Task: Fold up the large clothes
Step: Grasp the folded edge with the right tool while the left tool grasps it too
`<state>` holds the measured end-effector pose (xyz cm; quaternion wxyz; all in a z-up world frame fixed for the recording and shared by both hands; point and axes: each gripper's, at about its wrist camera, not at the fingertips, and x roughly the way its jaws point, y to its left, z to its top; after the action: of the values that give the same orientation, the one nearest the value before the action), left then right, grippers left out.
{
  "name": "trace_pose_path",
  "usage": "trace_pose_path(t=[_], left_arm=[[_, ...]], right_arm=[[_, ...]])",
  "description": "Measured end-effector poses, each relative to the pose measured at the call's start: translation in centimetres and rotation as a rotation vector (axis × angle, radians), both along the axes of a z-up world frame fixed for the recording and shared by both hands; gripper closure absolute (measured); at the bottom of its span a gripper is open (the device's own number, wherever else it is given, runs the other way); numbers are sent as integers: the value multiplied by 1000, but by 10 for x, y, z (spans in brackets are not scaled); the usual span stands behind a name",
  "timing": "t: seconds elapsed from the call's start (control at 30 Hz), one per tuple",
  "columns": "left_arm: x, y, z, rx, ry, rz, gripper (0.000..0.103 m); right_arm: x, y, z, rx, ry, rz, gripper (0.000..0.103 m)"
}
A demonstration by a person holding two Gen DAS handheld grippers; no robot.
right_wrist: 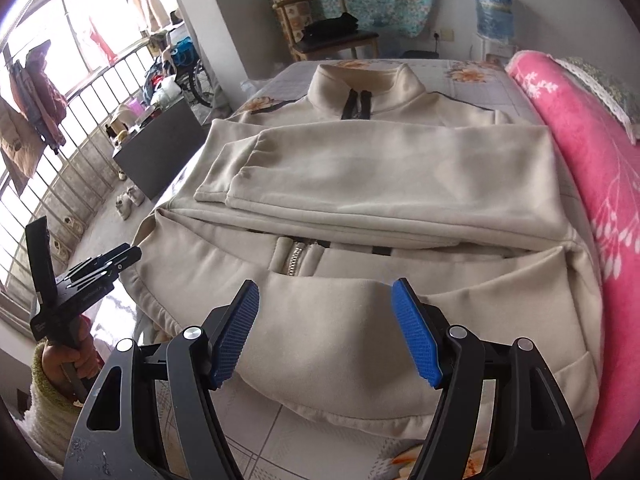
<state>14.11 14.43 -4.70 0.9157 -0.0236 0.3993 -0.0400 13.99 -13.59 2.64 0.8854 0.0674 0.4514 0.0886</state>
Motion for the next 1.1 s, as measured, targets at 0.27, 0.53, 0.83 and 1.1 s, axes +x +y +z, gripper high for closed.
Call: trace_pose_path(t=[0.27,0.53,0.83,1.1], left_arm=[[-3,16,-14,-60,28,16,68],[-3,16,-15,-64,32,41,67],[-3,14,-15,-44,28,44,66],[-18,17,13,-151,-59,28,66]], right_arm=[[-64,-133,30,73,-75,-430,54],[-59,-142,-11,155,42,-377,84],[-52,-136,-25,27,81,-389,94],[-37,-80,1,142,27,-127,48]])
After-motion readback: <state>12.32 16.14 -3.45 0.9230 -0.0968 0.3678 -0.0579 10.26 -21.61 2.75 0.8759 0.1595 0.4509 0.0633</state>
